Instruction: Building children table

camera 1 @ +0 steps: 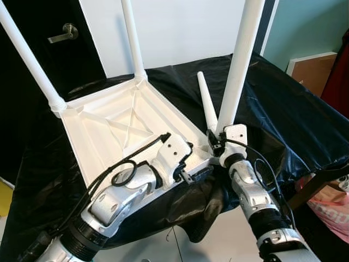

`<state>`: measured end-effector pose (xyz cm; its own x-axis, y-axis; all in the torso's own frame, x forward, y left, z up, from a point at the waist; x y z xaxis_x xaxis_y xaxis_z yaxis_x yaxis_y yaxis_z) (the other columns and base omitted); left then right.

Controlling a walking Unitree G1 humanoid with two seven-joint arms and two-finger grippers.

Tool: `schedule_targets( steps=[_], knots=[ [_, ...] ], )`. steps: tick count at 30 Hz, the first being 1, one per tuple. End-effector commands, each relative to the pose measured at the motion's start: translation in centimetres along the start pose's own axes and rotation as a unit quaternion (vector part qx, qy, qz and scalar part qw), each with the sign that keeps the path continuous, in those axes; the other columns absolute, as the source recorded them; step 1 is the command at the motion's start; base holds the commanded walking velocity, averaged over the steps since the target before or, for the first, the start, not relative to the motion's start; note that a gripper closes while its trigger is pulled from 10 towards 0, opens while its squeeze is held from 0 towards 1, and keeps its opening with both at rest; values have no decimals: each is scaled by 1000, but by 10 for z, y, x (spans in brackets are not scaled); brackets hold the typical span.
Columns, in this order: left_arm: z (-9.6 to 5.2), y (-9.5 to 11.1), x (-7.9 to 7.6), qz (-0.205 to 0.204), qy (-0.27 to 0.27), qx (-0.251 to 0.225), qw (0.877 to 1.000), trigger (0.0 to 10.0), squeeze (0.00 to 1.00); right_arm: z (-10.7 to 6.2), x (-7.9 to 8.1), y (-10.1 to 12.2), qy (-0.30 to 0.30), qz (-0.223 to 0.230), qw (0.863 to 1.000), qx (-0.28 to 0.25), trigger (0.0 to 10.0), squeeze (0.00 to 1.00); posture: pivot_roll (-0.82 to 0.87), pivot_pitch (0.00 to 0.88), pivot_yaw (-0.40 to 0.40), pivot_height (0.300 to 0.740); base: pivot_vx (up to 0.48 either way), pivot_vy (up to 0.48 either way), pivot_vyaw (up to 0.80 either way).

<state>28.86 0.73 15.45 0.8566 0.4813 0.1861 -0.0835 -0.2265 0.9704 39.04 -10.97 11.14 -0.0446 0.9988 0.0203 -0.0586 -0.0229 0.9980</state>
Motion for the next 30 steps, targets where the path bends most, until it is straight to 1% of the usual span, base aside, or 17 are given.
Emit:
schedule_targets(
  steps=[1,2,6,11,12,17,18,19,21,22,24,25,26,28,29,30],
  knots=[
    [-3,-3,-7,4,-59,10,998,10000,0,-9,-14,-32,-46,7,997,62,10000,0,-77,23,62,740,0,0,0],
    [-3,-4,-4,6,-55,12,998,10000,0,-9,-12,-30,-67,16,996,59,10000,0,-81,22,66,740,0,0,0],
    [-2,-3,-1,8,-52,11,999,10000,0,-8,-6,-27,-70,29,996,55,10000,0,-81,18,72,740,0,0,0],
    [-2,-2,1,12,-54,11,998,10000,0,-9,-4,-24,-69,30,996,51,10000,0,-85,18,76,740,0,0,0],
    [-2,-2,4,14,-53,12,998,10000,0,-9,-1,-20,-64,28,997,42,10000,427,-92,18,83,740,0,0,0],
    [-3,-3,5,15,-52,13,998,10000,0,-9,2,-18,-59,28,997,35,10000,427,-92,18,83,740,0,0,0],
    [-3,-2,7,16,-50,13,999,10000,0,-9,6,-13,-48,29,998,24,10000,1000,-95,16,85,740,0,0,0],
    [-3,-2,7,16,-50,13,999,10000,0,-9,6,-13,-48,29,998,24,10000,1000,-95,16,85,740,0,0,0],
    [-3,-1,13,21,-42,12,999,10000,0,-11,8,-5,-31,23,999,0,10000,1000,-101,14,89,740,0,0,0],
    [-3,-1,13,21,-42,12,999,10000,0,-11,8,-5,-31,23,999,0,10000,1000,-101,14,89,740,0,0,0],
    [-3,0,25,25,-20,11,999,10000,0,-16,4,-1,-22,9,1000,-15,10000,1000,-106,13,92,740,0,0,0],
    [-3,-1,35,28,1,14,1000,10000,0,-20,0,-2,-18,5,1000,-19,10000,1000,-112,14,93,740,0,0,0],
    [-3,-1,35,28,1,14,1000,10000,0,-20,0,-2,-18,5,1000,-19,10000,1000,-112,14,93,740,0,0,0],
    [-4,-4,53,34,34,23,999,10000,0,-27,-4,-4,-7,2,1000,-20,10000,1000,-120,15,93,740,0,0,0],
    [-4,-4,53,34,34,23,999,10000,0,-27,-4,-4,-7,2,1000,-20,10000,1000,-120,15,93,740,0,0,0],
    [-4,-4,58,36,41,25,998,10000,0,-29,-5,-4,-2,4,1000,-19,10000,157,-120,15,93,740,0,0,0]
  ],
)
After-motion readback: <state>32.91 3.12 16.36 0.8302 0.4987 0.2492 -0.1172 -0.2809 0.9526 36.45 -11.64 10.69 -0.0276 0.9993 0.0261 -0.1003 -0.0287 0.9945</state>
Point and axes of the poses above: a point about 5 cm out from each wrist's last joint towards the gripper, its own z axis pointing out of the wrist towards the gripper, its own y axis along the axis of the wrist's last joint, x = y × z, the point moved 6 cm from there along z, pointing out of the wrist towards the gripper, and after that the axes turned 2 degrees about z, right-handed, at the moved point
